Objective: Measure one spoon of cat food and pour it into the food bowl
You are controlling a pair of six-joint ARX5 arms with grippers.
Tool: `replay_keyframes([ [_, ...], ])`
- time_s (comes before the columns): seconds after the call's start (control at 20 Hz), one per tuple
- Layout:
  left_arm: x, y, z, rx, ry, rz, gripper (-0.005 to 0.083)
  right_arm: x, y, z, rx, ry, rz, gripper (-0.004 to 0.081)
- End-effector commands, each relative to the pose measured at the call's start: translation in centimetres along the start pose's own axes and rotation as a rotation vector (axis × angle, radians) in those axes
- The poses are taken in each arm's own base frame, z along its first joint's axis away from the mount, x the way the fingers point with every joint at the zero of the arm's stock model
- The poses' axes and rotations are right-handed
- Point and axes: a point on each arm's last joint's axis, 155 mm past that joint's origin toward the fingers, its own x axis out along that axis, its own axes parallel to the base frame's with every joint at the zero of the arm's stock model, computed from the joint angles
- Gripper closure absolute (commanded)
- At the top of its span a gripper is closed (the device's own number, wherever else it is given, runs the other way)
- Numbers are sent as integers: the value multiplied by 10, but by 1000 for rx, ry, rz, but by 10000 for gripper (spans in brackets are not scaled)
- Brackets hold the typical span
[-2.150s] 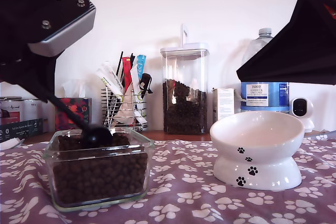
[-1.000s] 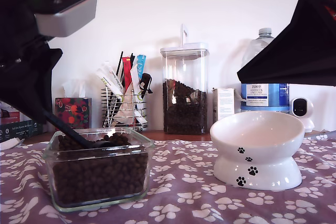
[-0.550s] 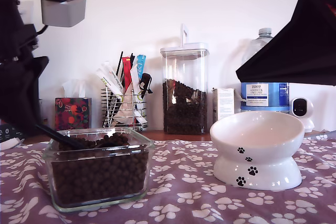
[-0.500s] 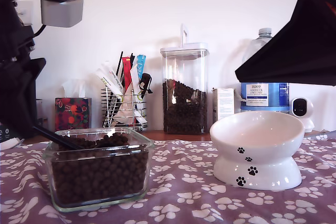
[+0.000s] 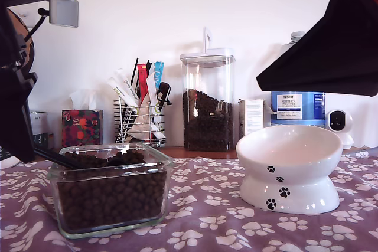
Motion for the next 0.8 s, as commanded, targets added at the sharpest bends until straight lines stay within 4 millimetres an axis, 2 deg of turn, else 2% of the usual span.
replay_keyframes([
  [0.0, 11, -7, -19, -37, 60, -29, 797, 2, 3, -6, 7, 12, 17, 783],
  [0.6, 10, 3, -24, -364, 3, -145, 797, 2, 4, -6, 6, 12, 18, 783],
  [0.75, 8, -2, -19, -402, -24, -193, 797, 2, 4, -6, 6, 12, 18, 783],
])
